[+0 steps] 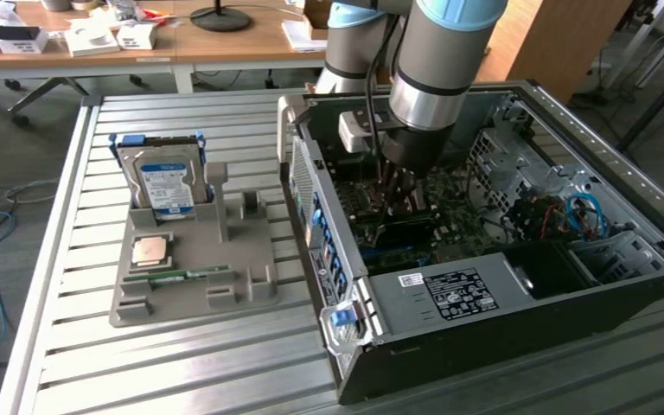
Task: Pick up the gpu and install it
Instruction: 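Press down on the gpu until it lock into place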
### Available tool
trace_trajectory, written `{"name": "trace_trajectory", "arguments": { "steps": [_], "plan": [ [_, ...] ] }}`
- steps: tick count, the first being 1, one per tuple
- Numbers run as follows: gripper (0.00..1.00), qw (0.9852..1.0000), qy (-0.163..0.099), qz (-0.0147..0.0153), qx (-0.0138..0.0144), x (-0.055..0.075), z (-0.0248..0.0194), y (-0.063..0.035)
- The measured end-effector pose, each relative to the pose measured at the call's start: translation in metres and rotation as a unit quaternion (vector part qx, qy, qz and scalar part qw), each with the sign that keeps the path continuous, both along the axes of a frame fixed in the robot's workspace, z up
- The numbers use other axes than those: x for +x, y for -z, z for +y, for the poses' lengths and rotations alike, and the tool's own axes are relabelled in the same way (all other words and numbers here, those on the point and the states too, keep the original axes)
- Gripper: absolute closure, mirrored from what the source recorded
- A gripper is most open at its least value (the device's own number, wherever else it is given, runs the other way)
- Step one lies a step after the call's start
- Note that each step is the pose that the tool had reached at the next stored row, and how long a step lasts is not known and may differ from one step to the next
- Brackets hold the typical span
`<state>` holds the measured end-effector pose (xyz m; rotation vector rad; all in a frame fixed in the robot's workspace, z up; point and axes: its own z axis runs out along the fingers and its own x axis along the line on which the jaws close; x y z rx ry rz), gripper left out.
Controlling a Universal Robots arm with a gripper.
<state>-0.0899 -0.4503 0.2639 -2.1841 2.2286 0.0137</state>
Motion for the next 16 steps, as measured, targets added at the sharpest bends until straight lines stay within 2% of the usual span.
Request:
{"name": "trace_trajectory", "arguments": {
  "steps": [16],
  "plan": [
    [0.89, 1.0000, 0.000, 0.0000, -0.0001, -0.0007, -0.0001, 0.0006]
  ]
}}
